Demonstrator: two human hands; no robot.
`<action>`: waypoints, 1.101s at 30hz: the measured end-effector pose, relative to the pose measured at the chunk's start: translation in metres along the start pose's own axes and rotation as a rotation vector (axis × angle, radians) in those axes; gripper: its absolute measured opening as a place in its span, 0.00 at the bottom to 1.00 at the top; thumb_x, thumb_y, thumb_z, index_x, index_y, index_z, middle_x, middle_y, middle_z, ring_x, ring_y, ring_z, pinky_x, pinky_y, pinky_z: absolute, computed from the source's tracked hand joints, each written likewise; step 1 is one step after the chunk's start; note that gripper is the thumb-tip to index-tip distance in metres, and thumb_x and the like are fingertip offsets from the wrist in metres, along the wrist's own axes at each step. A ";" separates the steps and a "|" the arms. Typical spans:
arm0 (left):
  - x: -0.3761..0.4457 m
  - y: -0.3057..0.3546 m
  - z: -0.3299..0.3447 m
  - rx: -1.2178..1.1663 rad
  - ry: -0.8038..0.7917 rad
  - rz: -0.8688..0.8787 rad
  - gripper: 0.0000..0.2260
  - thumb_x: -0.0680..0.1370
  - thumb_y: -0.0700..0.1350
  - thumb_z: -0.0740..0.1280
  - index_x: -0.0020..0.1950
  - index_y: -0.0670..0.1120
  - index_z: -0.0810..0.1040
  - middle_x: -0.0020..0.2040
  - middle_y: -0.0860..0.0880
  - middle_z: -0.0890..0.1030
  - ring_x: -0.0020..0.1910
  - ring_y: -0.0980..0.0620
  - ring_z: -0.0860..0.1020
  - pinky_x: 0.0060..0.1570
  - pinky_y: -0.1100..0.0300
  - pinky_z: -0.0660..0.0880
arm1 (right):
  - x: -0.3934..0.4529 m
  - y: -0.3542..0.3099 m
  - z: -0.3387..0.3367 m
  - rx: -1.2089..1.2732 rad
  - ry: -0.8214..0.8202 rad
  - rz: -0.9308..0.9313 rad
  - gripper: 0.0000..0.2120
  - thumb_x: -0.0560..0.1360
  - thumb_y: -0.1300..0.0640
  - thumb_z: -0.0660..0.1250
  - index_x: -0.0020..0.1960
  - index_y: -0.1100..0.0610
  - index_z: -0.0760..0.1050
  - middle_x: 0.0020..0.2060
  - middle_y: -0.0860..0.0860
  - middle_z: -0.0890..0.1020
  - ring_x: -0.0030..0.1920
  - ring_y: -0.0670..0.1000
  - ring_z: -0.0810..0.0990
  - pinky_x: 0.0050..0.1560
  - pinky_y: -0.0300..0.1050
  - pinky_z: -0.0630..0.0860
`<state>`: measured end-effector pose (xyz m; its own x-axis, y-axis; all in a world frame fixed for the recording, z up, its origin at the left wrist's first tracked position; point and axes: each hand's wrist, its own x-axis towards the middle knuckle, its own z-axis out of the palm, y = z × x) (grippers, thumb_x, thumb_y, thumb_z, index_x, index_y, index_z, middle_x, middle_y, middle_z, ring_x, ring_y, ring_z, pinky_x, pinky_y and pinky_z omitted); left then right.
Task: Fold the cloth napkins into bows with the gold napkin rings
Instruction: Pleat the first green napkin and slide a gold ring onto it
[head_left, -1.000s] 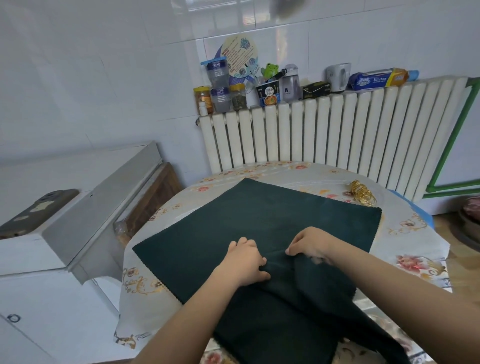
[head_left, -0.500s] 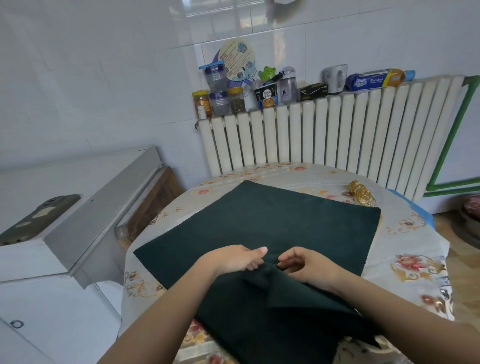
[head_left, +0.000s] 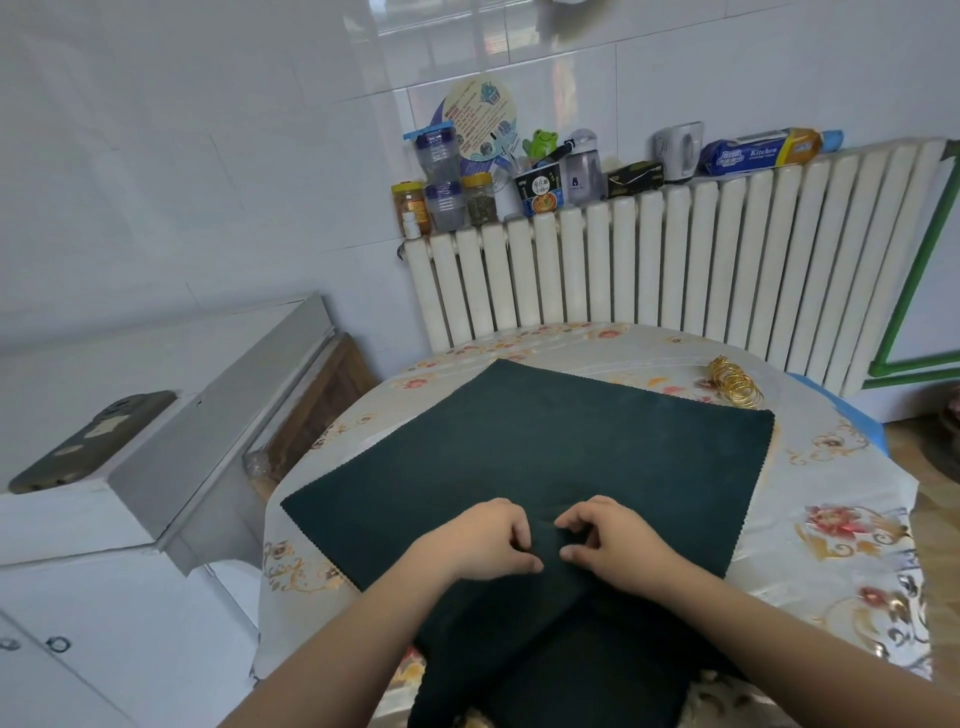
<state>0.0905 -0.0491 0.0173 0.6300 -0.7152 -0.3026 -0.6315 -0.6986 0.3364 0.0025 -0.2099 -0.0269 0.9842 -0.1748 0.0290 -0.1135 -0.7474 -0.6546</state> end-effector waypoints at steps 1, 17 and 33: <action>0.000 0.003 0.004 0.035 0.027 0.009 0.13 0.76 0.52 0.68 0.51 0.43 0.78 0.54 0.49 0.74 0.48 0.59 0.72 0.53 0.59 0.71 | 0.003 0.002 -0.003 -0.069 0.020 -0.006 0.16 0.75 0.52 0.68 0.61 0.51 0.75 0.51 0.46 0.71 0.48 0.44 0.73 0.53 0.33 0.69; 0.006 -0.002 0.056 0.091 0.313 0.159 0.24 0.80 0.59 0.52 0.75 0.54 0.60 0.75 0.53 0.58 0.75 0.54 0.53 0.74 0.57 0.46 | 0.012 0.022 0.022 -0.316 0.407 0.003 0.09 0.78 0.48 0.61 0.52 0.51 0.74 0.53 0.45 0.73 0.54 0.50 0.69 0.54 0.43 0.63; 0.013 -0.016 0.057 0.387 0.308 0.106 0.39 0.69 0.70 0.34 0.78 0.56 0.45 0.71 0.48 0.61 0.70 0.50 0.58 0.69 0.57 0.56 | 0.014 0.023 0.021 -0.421 0.435 -0.011 0.09 0.65 0.54 0.76 0.41 0.54 0.76 0.41 0.48 0.80 0.45 0.53 0.78 0.51 0.50 0.71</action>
<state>0.0827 -0.0485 -0.0428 0.6204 -0.7842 0.0124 -0.7839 -0.6205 -0.0217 0.0168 -0.2161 -0.0569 0.8497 -0.3450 0.3987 -0.2350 -0.9248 -0.2994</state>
